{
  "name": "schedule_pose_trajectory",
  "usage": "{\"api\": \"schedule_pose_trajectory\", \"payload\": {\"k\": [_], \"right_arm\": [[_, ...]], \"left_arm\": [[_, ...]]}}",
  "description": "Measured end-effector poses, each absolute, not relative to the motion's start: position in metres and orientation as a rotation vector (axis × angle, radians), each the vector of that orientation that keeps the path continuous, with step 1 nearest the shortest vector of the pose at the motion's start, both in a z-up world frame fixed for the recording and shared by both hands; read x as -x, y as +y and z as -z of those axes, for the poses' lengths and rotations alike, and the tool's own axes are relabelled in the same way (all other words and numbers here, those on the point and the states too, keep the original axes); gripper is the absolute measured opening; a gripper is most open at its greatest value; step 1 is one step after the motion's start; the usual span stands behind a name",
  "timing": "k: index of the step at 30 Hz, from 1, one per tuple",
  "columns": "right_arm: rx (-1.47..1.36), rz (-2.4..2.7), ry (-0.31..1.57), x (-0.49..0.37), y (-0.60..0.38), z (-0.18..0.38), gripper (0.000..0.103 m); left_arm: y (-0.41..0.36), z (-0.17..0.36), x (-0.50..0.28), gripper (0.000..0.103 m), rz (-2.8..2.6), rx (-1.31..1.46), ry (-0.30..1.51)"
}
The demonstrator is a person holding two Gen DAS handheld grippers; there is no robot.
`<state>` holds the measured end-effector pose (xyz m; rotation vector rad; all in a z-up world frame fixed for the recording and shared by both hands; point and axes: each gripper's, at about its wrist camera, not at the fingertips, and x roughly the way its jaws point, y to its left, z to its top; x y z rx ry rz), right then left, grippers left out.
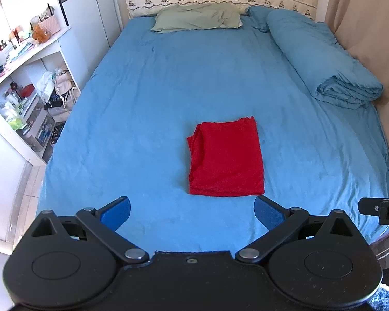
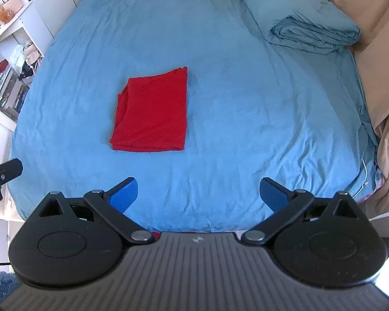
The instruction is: Fold small clothes
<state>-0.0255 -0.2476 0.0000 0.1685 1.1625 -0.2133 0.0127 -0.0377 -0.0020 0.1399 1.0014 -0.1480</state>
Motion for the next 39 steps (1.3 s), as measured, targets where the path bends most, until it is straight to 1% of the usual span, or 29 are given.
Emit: {"api": "schedule_pose_trajectory", "payload": {"k": [39], "right_arm": [[-0.163, 0.233, 1.095, 0.03, -0.242, -0.017, 0.103]], "left_arm": [[-0.038, -0.01, -0.014, 0.103, 0.179, -0.176, 0.93]]}}
